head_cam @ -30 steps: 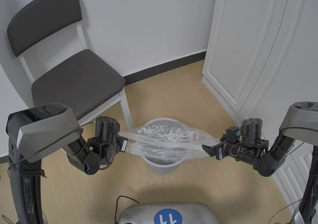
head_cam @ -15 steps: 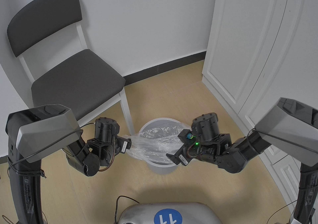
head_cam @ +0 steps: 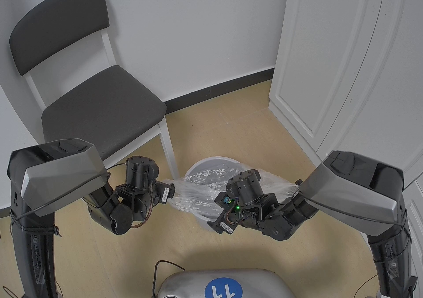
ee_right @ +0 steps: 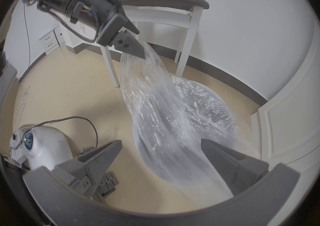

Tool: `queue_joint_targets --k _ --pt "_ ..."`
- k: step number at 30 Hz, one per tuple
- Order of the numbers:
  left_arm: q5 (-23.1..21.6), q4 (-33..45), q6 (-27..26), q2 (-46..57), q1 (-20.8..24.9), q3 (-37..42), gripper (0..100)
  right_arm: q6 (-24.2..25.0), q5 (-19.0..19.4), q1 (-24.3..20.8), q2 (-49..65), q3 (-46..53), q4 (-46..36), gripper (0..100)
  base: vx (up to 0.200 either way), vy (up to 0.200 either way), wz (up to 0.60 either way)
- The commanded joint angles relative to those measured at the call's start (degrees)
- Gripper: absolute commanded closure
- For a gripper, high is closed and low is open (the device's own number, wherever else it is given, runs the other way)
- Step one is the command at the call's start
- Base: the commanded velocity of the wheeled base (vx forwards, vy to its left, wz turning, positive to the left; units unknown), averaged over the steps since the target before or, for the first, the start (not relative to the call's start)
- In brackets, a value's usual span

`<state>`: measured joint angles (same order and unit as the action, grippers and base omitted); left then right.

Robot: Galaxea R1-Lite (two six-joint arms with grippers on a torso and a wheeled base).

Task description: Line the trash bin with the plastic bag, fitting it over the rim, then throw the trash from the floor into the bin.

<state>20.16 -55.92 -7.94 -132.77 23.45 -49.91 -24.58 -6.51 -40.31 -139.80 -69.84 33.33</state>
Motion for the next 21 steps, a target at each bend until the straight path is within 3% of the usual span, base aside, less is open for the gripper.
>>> queue_joint_targets --k 1,6,14,21 --pt "0.05 0.02 0.03 -0.04 0.01 -0.01 0 0.14 0.18 0.15 -3.72 -3.02 0.16 0 0.0 0.0 0.0" --pt "0.14 0.02 0.03 -0.12 0.01 -0.01 0 1.64 0.8 -0.2 -5.13 -6.01 0.16 0 0.0 0.0 0.0" --pt "0.14 -0.42 0.03 -0.12 0.01 0.07 0 11.22 3.08 -1.79 -6.71 -9.44 -0.63 0 0.0 0.0 0.0" --pt "0.14 -1.12 -0.06 -0.21 0.01 0.07 0 13.41 3.79 -2.05 -7.15 -11.11 -1.78 0 0.0 0.0 0.0"
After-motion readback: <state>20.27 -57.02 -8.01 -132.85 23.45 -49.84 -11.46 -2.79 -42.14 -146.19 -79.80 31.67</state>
